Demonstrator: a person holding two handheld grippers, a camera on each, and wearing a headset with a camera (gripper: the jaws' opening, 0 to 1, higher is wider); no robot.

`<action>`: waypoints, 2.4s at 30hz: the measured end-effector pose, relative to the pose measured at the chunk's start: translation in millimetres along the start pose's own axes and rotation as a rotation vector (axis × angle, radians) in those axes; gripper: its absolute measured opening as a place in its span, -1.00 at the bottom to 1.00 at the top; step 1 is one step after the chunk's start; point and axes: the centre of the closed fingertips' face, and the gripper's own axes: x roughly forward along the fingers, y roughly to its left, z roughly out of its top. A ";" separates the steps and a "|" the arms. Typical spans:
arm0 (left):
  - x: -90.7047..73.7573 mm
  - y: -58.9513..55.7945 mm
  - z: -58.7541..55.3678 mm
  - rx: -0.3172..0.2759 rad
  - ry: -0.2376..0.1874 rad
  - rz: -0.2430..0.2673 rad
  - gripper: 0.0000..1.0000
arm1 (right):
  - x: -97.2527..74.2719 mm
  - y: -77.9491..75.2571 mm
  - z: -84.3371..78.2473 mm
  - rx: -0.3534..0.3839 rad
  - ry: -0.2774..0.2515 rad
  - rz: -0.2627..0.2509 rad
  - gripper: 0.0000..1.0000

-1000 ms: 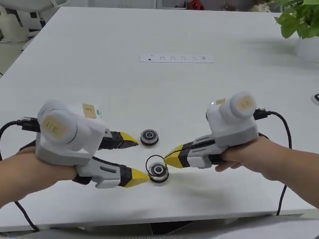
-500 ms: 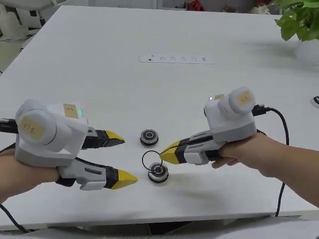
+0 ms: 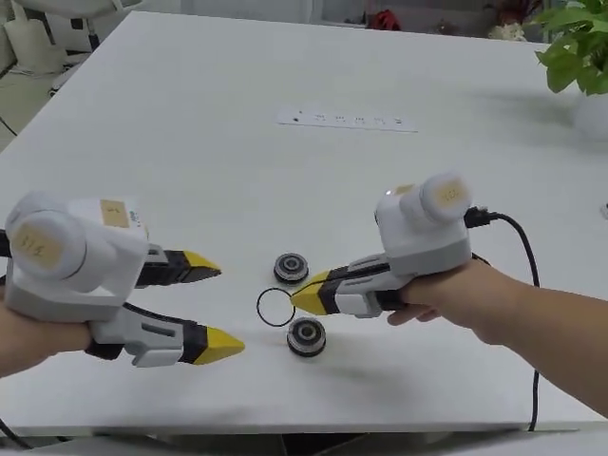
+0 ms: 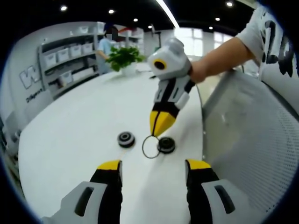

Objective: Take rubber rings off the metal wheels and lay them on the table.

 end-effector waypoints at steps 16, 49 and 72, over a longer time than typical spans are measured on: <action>-6.4 4.2 -5.1 -0.016 0.005 0.022 0.10 | 22.2 -0.4 -6.6 -0.022 0.020 -0.013 -1.00; 3.1 2.1 2.2 -0.001 0.018 0.000 0.10 | 7.1 -10.9 -6.7 -0.073 0.013 -0.064 -0.63; 19.7 4.2 24.6 0.041 0.014 -0.037 0.10 | -23.7 -14.3 -9.9 -0.078 0.005 -0.082 -0.59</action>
